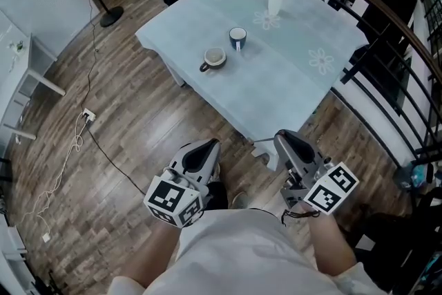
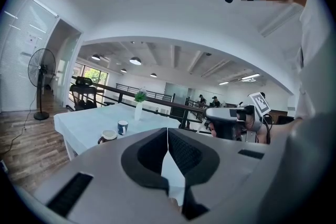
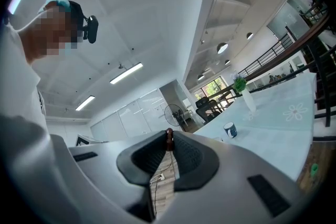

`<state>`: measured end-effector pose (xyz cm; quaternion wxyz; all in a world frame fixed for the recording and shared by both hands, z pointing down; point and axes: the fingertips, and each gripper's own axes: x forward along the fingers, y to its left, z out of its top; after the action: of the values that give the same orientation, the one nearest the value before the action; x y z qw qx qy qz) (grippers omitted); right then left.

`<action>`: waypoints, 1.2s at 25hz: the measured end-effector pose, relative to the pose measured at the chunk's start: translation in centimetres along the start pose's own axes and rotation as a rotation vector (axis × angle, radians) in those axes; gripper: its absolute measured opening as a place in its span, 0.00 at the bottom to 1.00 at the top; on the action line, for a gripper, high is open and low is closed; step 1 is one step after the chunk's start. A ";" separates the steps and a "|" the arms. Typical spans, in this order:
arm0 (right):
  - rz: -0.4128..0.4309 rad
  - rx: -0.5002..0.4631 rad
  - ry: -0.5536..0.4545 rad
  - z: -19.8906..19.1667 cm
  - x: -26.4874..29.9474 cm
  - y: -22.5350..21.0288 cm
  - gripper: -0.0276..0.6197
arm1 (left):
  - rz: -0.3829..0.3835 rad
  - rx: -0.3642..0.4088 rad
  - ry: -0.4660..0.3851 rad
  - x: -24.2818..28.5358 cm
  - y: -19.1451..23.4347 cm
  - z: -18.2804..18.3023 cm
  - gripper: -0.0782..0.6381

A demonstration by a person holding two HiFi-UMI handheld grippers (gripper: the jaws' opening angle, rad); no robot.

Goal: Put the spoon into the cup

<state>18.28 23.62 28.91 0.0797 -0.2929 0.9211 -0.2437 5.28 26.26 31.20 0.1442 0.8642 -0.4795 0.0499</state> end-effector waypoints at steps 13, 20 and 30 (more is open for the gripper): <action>-0.042 0.005 0.008 0.9 6.3 -5.2 0.13 | -0.027 -0.017 0.010 5.5 6.5 0.4 0.14; -0.084 0.019 0.012 1.8 13.1 -8.3 0.13 | -0.051 -0.034 0.023 8.9 13.5 2.0 0.14; -0.162 0.042 0.024 2.8 22.7 -12.5 0.13 | -0.103 -0.048 0.063 13.9 23.7 3.8 0.14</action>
<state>6.80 0.46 32.61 0.0545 -0.3619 0.8899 -0.2721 -7.43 1.95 35.45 0.1824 0.8820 -0.4306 0.0580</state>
